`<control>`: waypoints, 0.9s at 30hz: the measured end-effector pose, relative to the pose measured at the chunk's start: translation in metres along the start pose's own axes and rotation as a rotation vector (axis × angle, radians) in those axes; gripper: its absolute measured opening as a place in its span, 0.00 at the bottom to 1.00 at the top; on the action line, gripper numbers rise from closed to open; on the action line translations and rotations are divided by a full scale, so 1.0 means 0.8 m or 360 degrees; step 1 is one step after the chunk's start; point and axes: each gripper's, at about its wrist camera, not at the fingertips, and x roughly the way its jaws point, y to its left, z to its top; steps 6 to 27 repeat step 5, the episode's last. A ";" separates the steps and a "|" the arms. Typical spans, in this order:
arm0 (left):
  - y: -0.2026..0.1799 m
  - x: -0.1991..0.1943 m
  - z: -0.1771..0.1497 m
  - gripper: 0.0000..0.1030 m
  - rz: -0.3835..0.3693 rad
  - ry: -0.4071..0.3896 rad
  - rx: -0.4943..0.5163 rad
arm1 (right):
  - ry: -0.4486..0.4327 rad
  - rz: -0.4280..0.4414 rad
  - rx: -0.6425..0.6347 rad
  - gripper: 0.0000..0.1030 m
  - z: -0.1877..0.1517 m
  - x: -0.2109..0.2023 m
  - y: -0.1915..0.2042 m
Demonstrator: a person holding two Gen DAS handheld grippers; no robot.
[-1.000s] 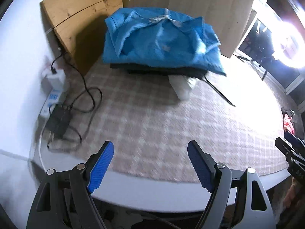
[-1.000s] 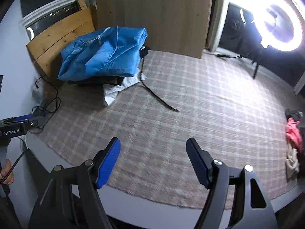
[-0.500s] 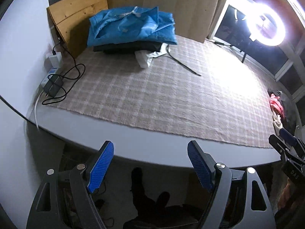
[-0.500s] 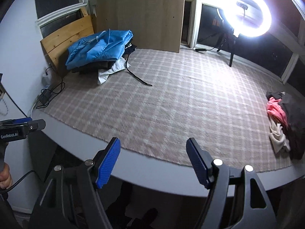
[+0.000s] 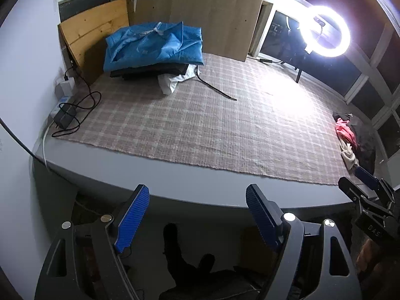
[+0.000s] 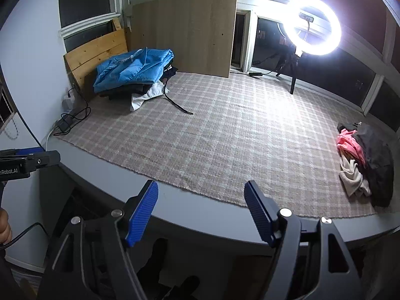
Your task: Fold clothes
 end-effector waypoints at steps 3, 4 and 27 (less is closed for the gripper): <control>-0.003 -0.008 -0.001 0.76 -0.0019 -0.0043 0.0008 | -0.0007 -0.0004 -0.0015 0.69 -0.001 -0.003 -0.001; -0.004 -0.011 -0.002 0.76 -0.0020 -0.0057 0.0013 | -0.0007 -0.0004 -0.0019 0.69 0.000 -0.003 -0.001; -0.005 -0.013 -0.002 0.76 -0.0010 -0.0066 0.0015 | -0.0005 -0.0004 -0.0021 0.69 0.000 -0.003 -0.002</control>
